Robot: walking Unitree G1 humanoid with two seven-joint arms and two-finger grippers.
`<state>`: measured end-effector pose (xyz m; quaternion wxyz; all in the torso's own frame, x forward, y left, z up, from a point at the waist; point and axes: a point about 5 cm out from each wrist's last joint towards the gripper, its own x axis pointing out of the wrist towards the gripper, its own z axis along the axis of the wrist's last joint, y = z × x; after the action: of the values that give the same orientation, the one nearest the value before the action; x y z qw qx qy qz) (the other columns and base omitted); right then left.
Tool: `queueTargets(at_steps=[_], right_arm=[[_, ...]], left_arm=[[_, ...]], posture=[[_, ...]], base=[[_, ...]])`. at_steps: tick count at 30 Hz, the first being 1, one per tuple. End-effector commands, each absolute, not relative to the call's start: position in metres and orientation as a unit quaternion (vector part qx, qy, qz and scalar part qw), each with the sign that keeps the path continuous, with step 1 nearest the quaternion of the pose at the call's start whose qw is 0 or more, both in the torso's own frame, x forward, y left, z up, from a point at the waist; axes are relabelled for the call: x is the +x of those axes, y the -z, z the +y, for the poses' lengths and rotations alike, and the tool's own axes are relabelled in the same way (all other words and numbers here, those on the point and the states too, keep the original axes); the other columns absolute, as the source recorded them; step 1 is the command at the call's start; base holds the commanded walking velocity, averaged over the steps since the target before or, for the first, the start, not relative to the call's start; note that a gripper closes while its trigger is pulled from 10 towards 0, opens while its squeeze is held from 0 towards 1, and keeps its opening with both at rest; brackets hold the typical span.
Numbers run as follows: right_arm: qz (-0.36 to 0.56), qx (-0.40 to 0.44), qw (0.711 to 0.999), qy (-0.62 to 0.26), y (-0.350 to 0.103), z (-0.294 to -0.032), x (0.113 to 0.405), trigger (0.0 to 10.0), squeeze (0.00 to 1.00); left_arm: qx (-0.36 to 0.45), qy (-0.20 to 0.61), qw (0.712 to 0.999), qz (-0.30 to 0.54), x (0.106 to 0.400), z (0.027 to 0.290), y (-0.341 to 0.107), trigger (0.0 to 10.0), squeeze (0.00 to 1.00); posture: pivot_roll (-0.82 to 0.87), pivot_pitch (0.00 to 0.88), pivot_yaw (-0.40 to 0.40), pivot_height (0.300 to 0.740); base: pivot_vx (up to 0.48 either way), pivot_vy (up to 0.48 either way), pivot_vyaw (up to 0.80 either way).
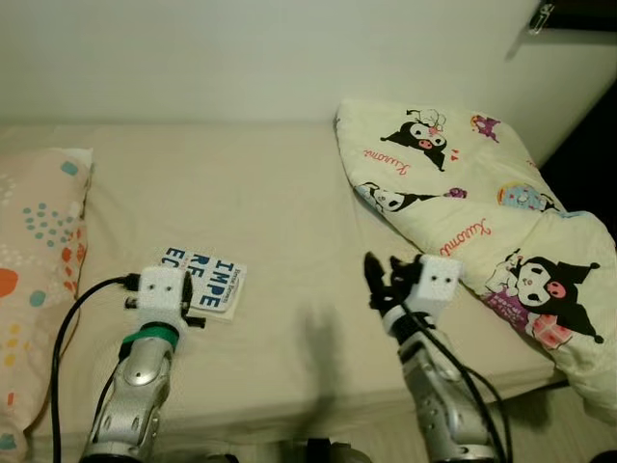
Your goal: Clean up the room
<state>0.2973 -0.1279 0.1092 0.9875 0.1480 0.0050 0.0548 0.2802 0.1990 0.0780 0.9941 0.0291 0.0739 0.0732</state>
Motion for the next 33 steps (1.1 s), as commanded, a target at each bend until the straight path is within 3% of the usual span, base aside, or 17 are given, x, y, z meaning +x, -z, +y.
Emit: queueTargets(at_steps=[1,11,33], right_arm=[[0.017,0.152,0.987,-0.052,-0.101,-0.128,0.295,10.0,0.00],[0.025,0.146,0.987,-0.056,-0.094,-0.127,0.298,10.0,0.00],[0.025,0.147,0.987,-0.064,-0.088,-0.121,0.300,10.0,0.00]], left_arm=[[0.038,-0.079,0.990,0.108,0.267,0.203,-0.062,10.0,0.00],[0.047,-0.093,0.988,0.110,0.259,0.205,-0.058,10.0,0.00],[0.048,-0.096,0.987,0.121,0.254,0.210,-0.063,10.0,0.00]], posture=[[0.07,0.063,0.011,0.740],[0.10,0.061,-0.003,0.740],[0.13,0.074,0.002,0.740]], base=[[0.000,0.000,0.00],[0.000,0.000,0.00],[-0.336,0.000,0.00]])
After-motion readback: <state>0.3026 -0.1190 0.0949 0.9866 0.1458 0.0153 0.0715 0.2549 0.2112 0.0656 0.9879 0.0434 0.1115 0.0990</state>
